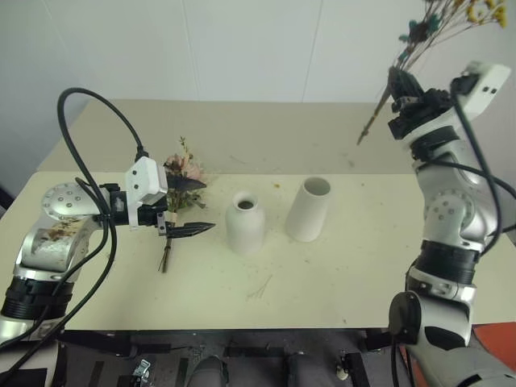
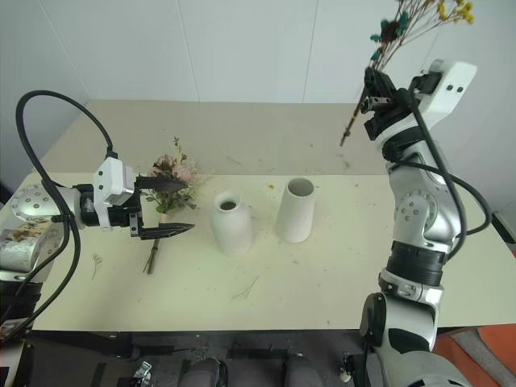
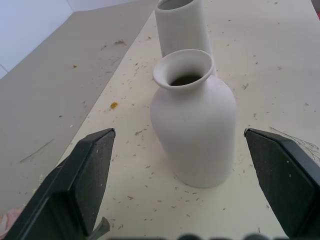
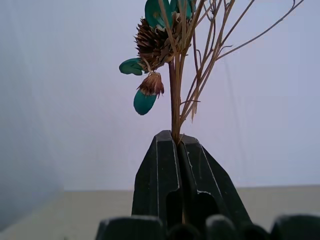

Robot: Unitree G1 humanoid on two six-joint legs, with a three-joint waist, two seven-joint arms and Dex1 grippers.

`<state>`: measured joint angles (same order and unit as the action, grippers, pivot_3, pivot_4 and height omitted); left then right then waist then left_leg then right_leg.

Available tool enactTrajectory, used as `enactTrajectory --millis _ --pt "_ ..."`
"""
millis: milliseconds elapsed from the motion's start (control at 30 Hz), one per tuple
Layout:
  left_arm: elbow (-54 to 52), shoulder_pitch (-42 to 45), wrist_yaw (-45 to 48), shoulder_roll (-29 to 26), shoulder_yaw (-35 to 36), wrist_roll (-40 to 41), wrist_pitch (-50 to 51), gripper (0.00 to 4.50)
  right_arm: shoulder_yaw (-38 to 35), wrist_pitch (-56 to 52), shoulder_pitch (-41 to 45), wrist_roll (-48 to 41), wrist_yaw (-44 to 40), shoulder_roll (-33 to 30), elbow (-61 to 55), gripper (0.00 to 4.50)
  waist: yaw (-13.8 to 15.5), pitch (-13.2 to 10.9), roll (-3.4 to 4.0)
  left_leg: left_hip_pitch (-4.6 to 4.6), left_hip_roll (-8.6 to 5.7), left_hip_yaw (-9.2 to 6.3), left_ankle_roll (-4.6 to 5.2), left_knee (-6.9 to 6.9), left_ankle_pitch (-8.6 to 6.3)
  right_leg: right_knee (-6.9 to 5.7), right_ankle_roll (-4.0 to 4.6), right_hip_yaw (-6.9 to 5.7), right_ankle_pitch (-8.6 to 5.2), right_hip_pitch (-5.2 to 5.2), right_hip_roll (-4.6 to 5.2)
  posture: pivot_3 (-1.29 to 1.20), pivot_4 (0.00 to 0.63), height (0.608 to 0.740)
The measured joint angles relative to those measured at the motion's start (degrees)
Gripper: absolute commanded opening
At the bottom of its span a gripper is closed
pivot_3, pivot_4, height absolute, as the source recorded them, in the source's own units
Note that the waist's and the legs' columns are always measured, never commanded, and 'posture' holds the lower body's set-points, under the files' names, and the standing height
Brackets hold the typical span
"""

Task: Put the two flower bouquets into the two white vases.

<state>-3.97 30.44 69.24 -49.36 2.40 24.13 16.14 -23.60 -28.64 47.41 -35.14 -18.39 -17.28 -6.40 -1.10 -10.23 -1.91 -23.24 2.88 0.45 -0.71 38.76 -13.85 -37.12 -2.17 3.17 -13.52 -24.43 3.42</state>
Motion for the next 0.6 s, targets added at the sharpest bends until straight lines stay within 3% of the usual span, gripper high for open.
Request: enactTrajectory --millis 267,600 --pt "-0.22 -0.89 -0.37 0.06 0.18 -0.02 -0.02 4.5 6.9 -2.68 -8.75 -2.19 1.29 3.14 -7.01 0.02 -0.16 0.0 0.01 0.01 -0.01 0.0 0.0 -0.02 0.0 -0.01 0.01 0.0 0.0 -0.03 -0.01 0.0 0.15 0.74" --pt "-0.42 -1.79 -0.59 -0.79 1.05 0.01 0.08 4.5 11.74 -2.38 -13.58 -0.92 0.21 1.71 -8.61 0.02 -0.03 0.0 0.01 0.0 -0.01 -0.02 0.0 -0.02 0.0 0.02 0.01 -0.02 0.0 -0.01 -0.01 0.0 0.15 0.74"
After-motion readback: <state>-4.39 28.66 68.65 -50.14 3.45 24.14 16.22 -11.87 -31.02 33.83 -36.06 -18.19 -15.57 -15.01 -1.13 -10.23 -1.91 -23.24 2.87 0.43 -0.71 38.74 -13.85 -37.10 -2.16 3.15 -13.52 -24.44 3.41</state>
